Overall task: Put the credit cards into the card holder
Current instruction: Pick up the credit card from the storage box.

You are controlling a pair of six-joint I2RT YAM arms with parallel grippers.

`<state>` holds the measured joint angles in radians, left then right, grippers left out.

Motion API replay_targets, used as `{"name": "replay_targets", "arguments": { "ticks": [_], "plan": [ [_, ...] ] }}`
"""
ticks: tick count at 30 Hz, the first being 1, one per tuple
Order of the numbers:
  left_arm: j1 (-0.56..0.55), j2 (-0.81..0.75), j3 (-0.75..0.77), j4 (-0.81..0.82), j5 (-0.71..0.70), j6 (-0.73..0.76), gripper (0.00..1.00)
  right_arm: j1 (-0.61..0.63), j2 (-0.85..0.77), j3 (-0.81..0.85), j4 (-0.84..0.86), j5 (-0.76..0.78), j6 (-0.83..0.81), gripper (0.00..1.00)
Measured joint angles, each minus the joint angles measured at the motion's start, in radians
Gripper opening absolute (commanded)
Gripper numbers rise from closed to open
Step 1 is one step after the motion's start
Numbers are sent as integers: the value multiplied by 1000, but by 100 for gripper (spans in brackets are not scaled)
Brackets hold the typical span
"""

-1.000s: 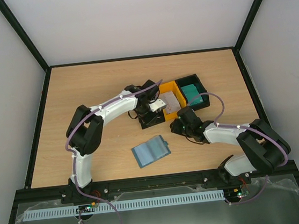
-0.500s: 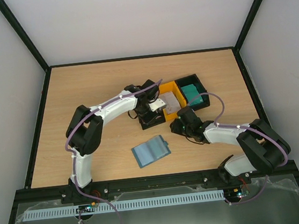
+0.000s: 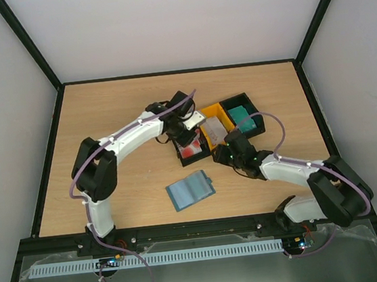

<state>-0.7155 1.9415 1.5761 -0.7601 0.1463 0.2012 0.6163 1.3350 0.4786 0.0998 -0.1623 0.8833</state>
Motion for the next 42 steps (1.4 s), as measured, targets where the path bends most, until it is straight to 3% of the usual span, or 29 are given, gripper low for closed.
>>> {"name": "replay_targets", "arguments": {
  "ticks": [10, 20, 25, 30, 32, 34, 38, 42],
  "plan": [
    [104, -270, -105, 190, 72, -216, 2, 0, -182, 142, 86, -118, -19, 71],
    [150, -613, -319, 577, 335, -665, 2, -13, -223, 279, 303, -287, 158, 72],
    [154, -679, -379, 717, 435, -844, 2, -20, -179, 361, 415, -385, 251, 59],
    [156, -732, -429, 837, 509, -980, 4, -19, -147, 367, 502, -462, 341, 34],
    [156, -743, -445, 860, 523, -1018, 10, -19, -147, 358, 539, -483, 369, 18],
    [159, -745, -456, 883, 536, -1051, 22, -19, -150, 352, 565, -492, 387, 6],
    [161, -754, -479, 916, 546, -1106, 37, -21, -157, 328, 602, -494, 417, 2],
    [170, -784, -513, 968, 537, -1171, 40, -20, -161, 313, 632, -503, 435, 2]
  ]
}}
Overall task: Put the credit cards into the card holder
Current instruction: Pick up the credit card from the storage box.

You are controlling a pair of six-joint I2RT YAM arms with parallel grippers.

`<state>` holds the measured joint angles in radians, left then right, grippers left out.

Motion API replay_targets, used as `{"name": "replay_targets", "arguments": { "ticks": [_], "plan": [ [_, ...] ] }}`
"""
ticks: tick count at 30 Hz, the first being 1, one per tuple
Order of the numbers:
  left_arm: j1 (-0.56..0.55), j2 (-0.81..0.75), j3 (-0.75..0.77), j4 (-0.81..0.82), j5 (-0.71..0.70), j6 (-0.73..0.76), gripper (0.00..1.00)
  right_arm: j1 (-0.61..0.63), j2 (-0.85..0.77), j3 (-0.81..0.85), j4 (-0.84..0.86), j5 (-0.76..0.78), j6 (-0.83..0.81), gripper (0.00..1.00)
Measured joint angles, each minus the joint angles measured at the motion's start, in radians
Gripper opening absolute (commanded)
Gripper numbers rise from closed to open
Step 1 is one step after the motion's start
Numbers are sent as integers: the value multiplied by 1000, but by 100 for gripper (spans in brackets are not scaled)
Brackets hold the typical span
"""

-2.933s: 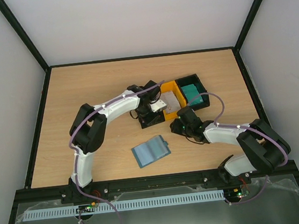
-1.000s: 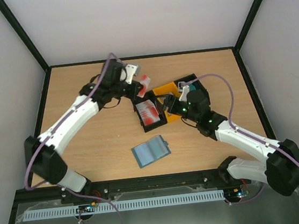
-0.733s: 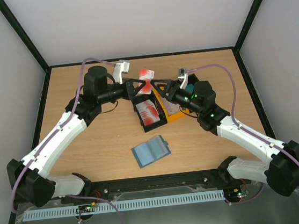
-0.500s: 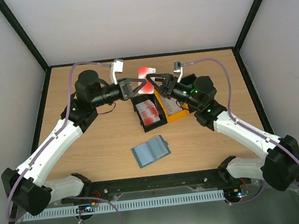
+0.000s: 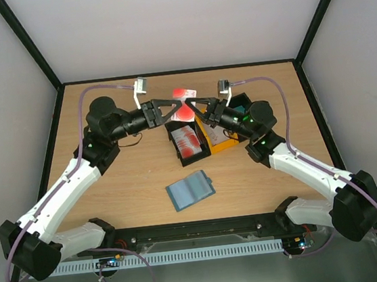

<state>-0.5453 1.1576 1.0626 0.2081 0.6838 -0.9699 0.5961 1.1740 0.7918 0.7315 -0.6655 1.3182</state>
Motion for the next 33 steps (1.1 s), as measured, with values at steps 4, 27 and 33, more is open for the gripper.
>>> {"name": "replay_targets", "arguments": {
  "ticks": [4, 27, 33],
  "plan": [
    [27, -11, 0, 29, -11, -35, 40, 0, -6, -13, 48, -15, 19, 2],
    [49, 5, -4, 81, 43, -50, 11, 0, -11, -70, 217, -92, 130, 2],
    [50, -6, -34, 116, 42, -58, 20, 0, -11, -82, 249, -100, 161, 2]
  ]
}}
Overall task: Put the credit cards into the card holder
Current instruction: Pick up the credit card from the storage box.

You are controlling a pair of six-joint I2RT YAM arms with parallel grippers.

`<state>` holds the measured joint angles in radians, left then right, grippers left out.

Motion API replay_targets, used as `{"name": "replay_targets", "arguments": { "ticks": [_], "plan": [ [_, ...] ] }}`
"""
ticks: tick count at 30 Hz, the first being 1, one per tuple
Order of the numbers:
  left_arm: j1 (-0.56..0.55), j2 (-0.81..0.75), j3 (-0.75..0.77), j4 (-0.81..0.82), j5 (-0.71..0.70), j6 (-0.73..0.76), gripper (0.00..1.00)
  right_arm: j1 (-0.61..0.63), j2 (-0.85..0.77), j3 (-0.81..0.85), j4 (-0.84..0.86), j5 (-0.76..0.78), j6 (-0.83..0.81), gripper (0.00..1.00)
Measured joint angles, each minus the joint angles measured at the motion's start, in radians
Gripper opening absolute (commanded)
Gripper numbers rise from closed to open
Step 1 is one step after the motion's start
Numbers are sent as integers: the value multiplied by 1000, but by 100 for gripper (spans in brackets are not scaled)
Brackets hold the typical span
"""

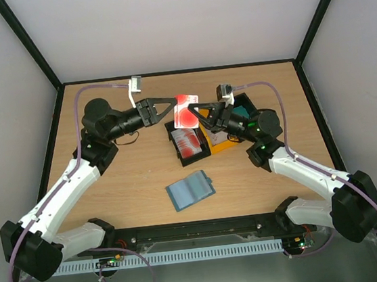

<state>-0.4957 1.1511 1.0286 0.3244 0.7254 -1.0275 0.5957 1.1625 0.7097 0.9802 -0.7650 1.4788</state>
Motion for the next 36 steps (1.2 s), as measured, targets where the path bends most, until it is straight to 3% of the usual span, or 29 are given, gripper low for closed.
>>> {"name": "replay_targets", "arguments": {
  "ticks": [15, 21, 25, 36],
  "plan": [
    [-12, 5, -20, 32, 36, -15, 15, 0, 0, -15, 50, -18, 36, 2],
    [-27, 11, -20, 17, 71, 3, 3, -3, 8, -15, 19, -23, 4, 2],
    [-26, 11, -21, 1, 79, 3, 3, -3, 5, -15, -21, -15, -47, 2],
    [79, -2, -43, -8, 129, -60, 3, -21, -59, -49, -138, 47, -127, 3]
  ]
}}
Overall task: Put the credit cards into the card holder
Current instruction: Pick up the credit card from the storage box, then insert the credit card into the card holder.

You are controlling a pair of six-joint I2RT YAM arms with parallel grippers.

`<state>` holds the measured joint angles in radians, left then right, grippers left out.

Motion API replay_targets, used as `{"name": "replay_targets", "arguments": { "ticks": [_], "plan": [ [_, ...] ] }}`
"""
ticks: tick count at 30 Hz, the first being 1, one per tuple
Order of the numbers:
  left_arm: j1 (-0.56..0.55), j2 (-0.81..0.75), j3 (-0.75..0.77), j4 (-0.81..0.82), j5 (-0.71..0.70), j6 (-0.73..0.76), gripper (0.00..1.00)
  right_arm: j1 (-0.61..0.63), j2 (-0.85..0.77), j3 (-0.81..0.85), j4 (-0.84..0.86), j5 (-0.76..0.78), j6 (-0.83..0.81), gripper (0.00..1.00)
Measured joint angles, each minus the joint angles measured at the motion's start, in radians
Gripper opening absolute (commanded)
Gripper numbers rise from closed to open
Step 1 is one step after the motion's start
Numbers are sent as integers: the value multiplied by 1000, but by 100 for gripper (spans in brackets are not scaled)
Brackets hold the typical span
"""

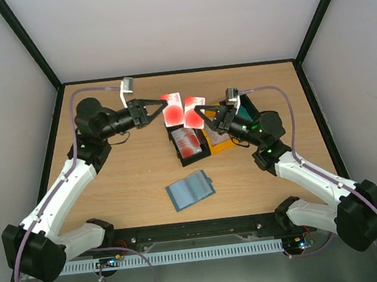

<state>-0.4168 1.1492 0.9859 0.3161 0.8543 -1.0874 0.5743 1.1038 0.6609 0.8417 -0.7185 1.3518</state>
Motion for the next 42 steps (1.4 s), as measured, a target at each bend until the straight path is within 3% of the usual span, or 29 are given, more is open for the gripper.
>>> {"name": "replay_targets", "arguments": {
  "ticks": [8, 14, 17, 21, 27, 33, 42],
  "plan": [
    [106, -72, -6, 8, 2, -42, 3, -16, -71, -15, -45, 57, -14, 2],
    [121, -126, -27, -209, -48, 113, 3, -16, -107, -26, -216, 67, -119, 2],
    [120, -192, -139, -307, -76, 174, 3, -16, -132, -58, -366, 71, -210, 2],
    [83, -297, -358, -402, -124, 182, 2, 12, -136, -145, -486, 79, -299, 2],
    [-84, -393, -657, -416, -225, 91, 3, 162, -57, -231, -570, 116, -372, 2],
    [-176, -401, -754, -393, -330, 8, 3, 235, 84, -260, -560, 151, -410, 2],
    [-195, -352, -777, -359, -417, -18, 2, 240, 235, -284, -485, 179, -482, 2]
  ]
}}
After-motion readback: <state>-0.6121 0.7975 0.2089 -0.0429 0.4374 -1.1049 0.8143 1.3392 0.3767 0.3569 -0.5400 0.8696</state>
